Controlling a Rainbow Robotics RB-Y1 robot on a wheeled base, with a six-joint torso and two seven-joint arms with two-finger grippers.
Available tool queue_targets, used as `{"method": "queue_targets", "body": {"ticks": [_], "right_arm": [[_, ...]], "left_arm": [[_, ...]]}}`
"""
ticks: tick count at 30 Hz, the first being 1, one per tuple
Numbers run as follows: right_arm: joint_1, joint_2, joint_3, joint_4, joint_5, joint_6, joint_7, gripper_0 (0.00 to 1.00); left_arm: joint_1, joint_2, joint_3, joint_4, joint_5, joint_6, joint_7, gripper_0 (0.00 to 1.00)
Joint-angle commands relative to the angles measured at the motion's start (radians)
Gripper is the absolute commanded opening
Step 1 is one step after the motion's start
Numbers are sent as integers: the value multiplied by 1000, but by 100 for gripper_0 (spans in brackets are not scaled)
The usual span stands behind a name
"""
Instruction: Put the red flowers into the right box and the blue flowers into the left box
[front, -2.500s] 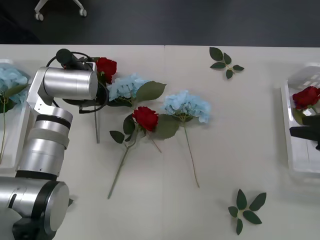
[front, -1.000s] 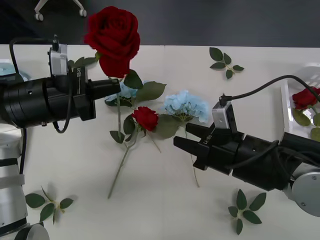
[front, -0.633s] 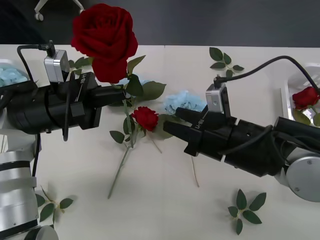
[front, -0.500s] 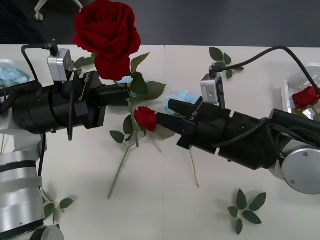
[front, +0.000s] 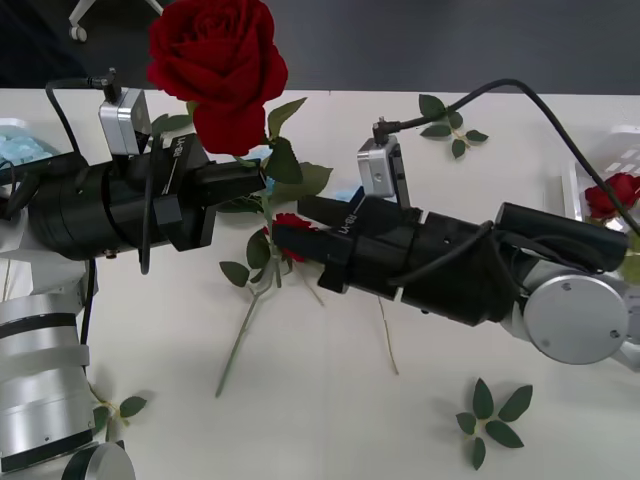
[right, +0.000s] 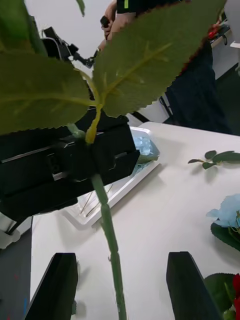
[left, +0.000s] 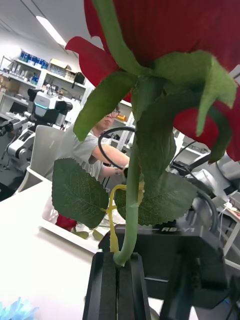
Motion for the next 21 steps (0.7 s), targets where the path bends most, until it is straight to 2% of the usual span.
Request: {"method": "queue_targets", "body": {"ticks": [1, 14, 16, 17, 21], "right_arm": [[-51, 60, 11, 37, 3, -1, 49, 52], [-80, 69, 36, 73, -47, 32, 46, 52], [-80, 69, 36, 73, -47, 32, 44, 24], [-80, 69, 36, 73, -48, 32, 44, 0], [-80, 69, 36, 73, -51, 32, 44, 0]], "left_arm": [[-23, 5, -11, -23, -5, 8, -67, 0], [-23, 5, -11, -23, -5, 8, -67, 0], [-23, 5, -11, -23, -5, 8, -67, 0], [-23, 5, -11, -23, -5, 8, -67, 0], [-23, 5, -11, -23, -5, 8, -67, 0]]}}
